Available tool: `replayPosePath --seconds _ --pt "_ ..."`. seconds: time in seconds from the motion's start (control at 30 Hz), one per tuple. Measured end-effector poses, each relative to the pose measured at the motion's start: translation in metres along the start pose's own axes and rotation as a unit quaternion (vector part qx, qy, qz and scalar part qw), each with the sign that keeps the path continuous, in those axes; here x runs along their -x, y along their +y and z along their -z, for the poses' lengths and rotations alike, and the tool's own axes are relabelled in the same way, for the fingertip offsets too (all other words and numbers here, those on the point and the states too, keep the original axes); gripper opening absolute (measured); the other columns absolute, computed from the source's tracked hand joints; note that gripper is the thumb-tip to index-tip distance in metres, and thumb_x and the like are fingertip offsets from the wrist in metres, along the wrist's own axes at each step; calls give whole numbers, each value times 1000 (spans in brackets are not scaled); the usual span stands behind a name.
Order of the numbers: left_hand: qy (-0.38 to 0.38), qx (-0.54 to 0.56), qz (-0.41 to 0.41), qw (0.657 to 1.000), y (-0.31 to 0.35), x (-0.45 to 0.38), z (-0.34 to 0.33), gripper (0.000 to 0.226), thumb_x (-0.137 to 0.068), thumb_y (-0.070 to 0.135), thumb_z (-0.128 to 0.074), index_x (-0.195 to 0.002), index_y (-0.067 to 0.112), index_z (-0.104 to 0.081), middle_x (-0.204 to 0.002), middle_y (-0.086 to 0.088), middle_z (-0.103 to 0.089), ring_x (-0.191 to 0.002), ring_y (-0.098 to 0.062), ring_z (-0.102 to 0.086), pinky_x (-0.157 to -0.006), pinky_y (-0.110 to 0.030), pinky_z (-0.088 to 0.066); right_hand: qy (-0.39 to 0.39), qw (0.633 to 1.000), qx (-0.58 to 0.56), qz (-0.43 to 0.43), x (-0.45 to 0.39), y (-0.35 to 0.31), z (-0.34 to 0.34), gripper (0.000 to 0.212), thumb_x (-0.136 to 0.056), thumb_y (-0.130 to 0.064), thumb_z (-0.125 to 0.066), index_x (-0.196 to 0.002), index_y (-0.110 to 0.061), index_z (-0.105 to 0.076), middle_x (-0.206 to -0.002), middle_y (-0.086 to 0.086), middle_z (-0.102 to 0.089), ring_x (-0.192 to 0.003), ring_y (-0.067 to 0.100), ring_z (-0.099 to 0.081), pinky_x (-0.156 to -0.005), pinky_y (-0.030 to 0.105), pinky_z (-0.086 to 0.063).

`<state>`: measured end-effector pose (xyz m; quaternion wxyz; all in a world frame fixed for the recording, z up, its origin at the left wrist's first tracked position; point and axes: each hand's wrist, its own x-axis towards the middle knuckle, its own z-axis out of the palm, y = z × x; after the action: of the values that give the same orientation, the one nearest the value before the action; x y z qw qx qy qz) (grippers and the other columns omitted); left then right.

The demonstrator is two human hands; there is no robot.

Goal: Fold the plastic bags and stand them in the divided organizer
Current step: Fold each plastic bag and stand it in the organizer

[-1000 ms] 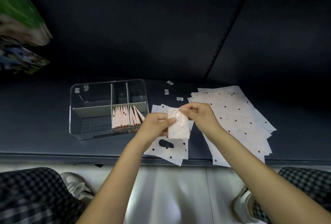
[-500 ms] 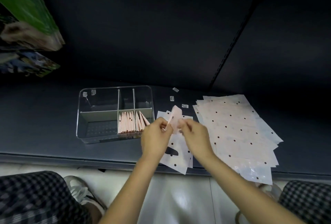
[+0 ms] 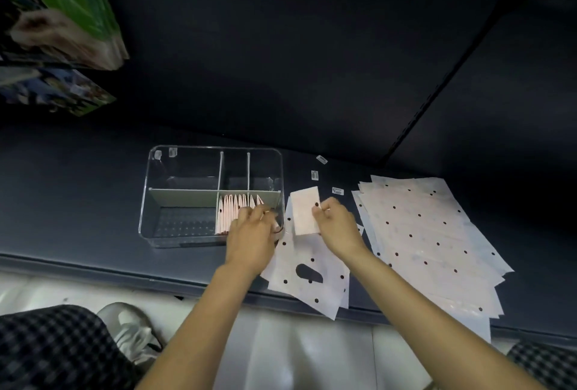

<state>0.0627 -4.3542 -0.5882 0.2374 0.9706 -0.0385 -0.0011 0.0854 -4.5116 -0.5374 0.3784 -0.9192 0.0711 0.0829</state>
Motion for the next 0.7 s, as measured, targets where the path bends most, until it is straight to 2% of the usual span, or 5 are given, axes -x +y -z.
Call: replayPosePath --seconds 0.07,0.2,0.37,0.57,0.7 --pt "-46 -74 -15 996 -10 -5 -4 33 -97 26 -39 -128 23 -50 -148 4 -31 -122 -24 -30 -95 -36 -33 24 999 27 23 -7 -3 -3 17 -95 -23 -51 -87 -10 -58 -75 -3 -57 -74 15 -55 -62 27 -41" --pt "-54 -119 -34 991 -16 -6 -12 35 -98 43 -31 -121 32 -55 -151 1 -22 -124 -25 -27 -96 -37 -26 57 996 50 43 -22 -14 -15 15 -91 -23 -58 -88 -12 -68 -89 1 -67 -83 16 -60 -70 30 -49" --pt "39 -98 33 994 -28 -4 -14 32 -97 38 -38 -111 23 -61 -147 -3 -29 -123 -27 -29 -94 -38 -25 58 990 108 66 -31 -27 -38 16 -88 -20 -59 -79 -13 -70 -87 7 -67 -82 23 -61 -66 26 -43" --pt "71 -28 37 996 -34 3 -17 21 -95 29 -49 -104 22 -67 -136 -5 -44 -120 -27 -35 -93 -39 -29 71 965 242 68 -30 -40 -70 20 -89 -15 -50 -82 -11 -68 -88 8 -63 -81 29 -61 -59 27 -36" --pt "75 -3 38 996 -33 4 -17 25 -96 27 -49 -108 23 -70 -135 -3 -49 -122 -26 -36 -94 -39 -28 53 958 275 57 -31 -40 -84 20 -91 -12 -48 -87 -11 -67 -92 8 -65 -82 27 -62 -59 27 -37"
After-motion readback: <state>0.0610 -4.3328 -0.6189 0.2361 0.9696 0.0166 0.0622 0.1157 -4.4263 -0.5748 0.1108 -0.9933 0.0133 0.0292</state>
